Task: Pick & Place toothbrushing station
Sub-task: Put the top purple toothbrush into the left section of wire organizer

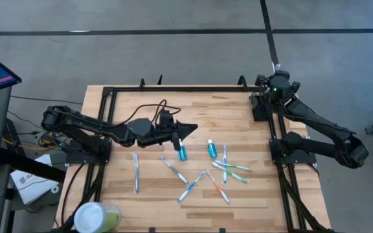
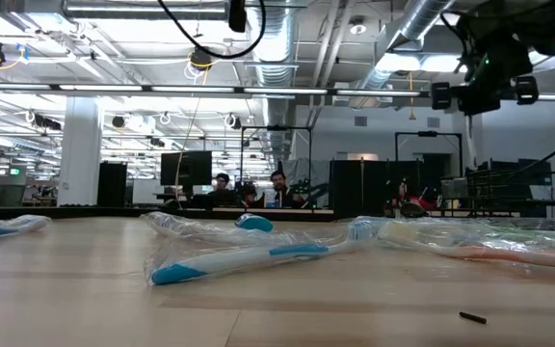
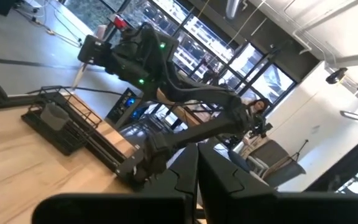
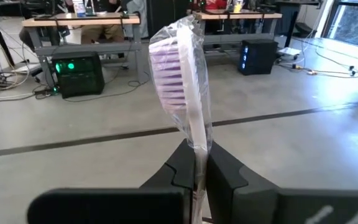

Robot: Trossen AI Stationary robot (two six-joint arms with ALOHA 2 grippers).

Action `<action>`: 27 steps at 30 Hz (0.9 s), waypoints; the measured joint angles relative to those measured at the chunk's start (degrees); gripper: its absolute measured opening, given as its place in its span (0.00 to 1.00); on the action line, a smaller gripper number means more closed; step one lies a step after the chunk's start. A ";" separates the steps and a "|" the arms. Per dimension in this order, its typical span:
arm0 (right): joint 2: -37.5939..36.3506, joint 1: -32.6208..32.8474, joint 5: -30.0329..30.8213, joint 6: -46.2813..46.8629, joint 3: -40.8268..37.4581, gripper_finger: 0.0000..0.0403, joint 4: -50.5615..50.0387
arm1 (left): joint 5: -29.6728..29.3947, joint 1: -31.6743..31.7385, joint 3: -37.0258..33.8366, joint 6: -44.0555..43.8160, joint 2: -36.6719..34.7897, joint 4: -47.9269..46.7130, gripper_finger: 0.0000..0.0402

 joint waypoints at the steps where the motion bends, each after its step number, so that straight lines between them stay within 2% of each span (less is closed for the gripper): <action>1: -0.01 -0.01 0.37 -0.36 -0.07 0.03 0.10 | -0.01 0.00 0.00 -0.41 0.00 0.00 0.00; 10: 2.32 -0.33 2.11 0.22 -0.45 0.03 2.47 | -0.32 -0.28 0.00 -0.99 0.00 0.03 0.00; 19: 3.54 -0.36 3.14 -0.65 -3.07 0.03 9.03 | -0.33 -0.71 0.00 -2.78 0.00 0.03 0.00; 27: 4.40 -0.36 3.49 0.02 -4.05 0.03 9.55 | -0.98 -1.14 0.00 -3.02 0.00 0.05 0.00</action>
